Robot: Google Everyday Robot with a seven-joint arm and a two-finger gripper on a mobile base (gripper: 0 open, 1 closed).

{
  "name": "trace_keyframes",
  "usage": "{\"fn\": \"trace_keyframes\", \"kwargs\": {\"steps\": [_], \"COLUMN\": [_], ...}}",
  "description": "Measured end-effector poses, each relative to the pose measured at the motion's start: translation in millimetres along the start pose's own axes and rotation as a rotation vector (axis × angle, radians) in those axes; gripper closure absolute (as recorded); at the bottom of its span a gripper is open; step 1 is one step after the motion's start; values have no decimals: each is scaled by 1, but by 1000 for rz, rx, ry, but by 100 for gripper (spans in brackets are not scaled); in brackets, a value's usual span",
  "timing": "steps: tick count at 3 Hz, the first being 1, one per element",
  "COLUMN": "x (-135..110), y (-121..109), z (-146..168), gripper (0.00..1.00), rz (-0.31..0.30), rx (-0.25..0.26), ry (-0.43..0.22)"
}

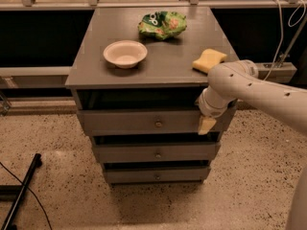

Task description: Open top drawer

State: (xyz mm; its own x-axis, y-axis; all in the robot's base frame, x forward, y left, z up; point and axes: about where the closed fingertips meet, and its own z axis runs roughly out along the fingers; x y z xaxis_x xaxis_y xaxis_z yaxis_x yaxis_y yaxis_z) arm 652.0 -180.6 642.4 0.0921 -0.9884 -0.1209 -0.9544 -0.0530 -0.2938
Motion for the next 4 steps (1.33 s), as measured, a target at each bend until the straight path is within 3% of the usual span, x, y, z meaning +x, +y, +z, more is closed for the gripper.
{"fn": "trace_keyframes", "kwargs": {"steps": [2, 4], "x": [-7, 2], "y": [39, 93], "z": [-24, -50], "gripper": [28, 29], "rz": [48, 67], "rx": [-39, -101], "ry": [-59, -74]}}
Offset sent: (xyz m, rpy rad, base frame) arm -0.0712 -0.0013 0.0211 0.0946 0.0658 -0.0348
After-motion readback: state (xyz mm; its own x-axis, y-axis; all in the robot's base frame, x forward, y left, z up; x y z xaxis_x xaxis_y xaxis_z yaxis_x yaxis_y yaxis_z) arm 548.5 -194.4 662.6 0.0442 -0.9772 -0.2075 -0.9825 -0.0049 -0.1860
